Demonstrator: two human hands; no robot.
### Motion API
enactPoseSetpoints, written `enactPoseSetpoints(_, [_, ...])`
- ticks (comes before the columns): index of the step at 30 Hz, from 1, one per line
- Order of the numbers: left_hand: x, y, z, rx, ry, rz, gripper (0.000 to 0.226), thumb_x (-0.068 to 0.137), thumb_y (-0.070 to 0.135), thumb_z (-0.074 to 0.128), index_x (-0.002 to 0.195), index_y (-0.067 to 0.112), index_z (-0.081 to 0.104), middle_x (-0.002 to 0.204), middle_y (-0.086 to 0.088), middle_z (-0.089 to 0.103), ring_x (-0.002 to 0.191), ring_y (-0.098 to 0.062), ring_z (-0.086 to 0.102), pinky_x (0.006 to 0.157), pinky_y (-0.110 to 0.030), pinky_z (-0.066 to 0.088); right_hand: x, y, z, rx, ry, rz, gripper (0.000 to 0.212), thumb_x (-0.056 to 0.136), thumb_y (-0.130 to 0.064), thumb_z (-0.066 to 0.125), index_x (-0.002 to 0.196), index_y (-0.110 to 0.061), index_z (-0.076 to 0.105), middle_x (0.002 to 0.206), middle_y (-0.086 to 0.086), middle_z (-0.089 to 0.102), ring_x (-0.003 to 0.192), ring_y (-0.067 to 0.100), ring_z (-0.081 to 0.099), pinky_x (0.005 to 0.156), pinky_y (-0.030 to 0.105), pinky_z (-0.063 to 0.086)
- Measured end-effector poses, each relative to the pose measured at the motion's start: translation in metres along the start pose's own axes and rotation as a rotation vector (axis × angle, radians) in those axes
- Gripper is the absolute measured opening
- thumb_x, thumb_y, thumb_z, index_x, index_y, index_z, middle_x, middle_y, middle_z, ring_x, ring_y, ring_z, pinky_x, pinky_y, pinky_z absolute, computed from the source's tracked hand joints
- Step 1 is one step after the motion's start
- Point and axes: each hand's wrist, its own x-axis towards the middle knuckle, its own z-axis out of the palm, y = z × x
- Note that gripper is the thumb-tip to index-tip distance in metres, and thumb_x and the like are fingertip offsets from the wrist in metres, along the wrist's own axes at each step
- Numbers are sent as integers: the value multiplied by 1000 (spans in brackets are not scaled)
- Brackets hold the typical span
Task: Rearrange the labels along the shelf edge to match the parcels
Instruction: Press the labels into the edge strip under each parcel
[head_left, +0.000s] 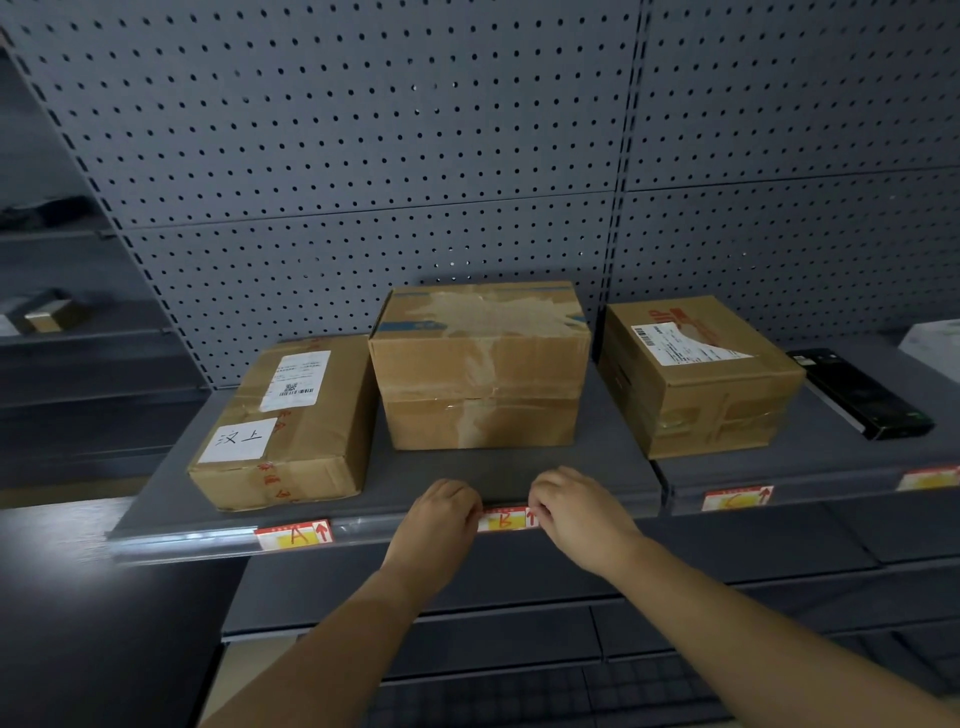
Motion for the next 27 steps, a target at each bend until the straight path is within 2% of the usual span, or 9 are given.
enactPoseSetpoints(9, [0, 4, -8, 14, -9, 4, 8, 93, 21, 55, 90, 20, 63, 91, 5, 60, 87, -11, 51, 81, -30, 47, -1, -2, -6, 64, 15, 50, 12, 95, -19, 58, 91, -17, 69, 97, -5, 64, 94, 14, 56, 84, 32, 51])
enactPoseSetpoints(11, [-4, 7, -18, 35, 17, 18, 4, 89, 24, 59, 92, 24, 61, 93, 8, 59, 88, -10, 52, 80, -28, 46, 1, -4, -11, 111, 65, 74, 11, 92, -24, 62, 96, -18, 70, 100, -7, 64, 96, 13, 56, 83, 27, 50])
enactPoseSetpoints(13, [-10, 5, -31, 77, 44, 16, 13, 85, 26, 62, 98, 26, 60, 99, 9, 60, 94, -10, 52, 82, -28, 45, 8, -13, -15, 141, 102, 69, 18, 90, -28, 65, 105, -19, 70, 107, -8, 63, 101, 11, 56, 85, 24, 47])
enactPoseSetpoints(16, [-26, -8, -55, 148, 60, -23, 22, 85, 27, 64, 106, 25, 61, 105, 7, 62, 98, -13, 55, 83, -32, 47, 24, -39, -15, 187, 116, 41, 24, 91, -30, 66, 113, -20, 67, 116, -9, 60, 108, 11, 53, 92, 28, 47])
enactPoseSetpoints(20, [-52, -41, -92, 165, 59, -104, 25, 88, 29, 62, 113, 27, 59, 110, 7, 61, 98, -14, 56, 82, -34, 49, 45, -86, -3, 206, 100, -39, 19, 92, -30, 65, 107, -20, 68, 111, -9, 61, 105, 12, 54, 91, 29, 47])
enactPoseSetpoints(23, [-72, -70, -116, 176, 76, -155, 22, 88, 28, 63, 109, 29, 60, 110, 8, 62, 98, -15, 57, 81, -33, 49, 62, -126, 6, 200, 102, -88, 13, 91, -30, 64, 100, -22, 67, 105, -10, 59, 101, 11, 53, 86, 26, 45])
enactPoseSetpoints(27, [-101, -125, -134, 191, 90, -229, 19, 86, 27, 64, 104, 29, 63, 108, 7, 64, 97, -19, 59, 77, -37, 50, 82, -178, 28, 192, 97, -78, 14, 92, -28, 63, 105, -23, 68, 106, -11, 59, 99, 8, 54, 86, 27, 49])
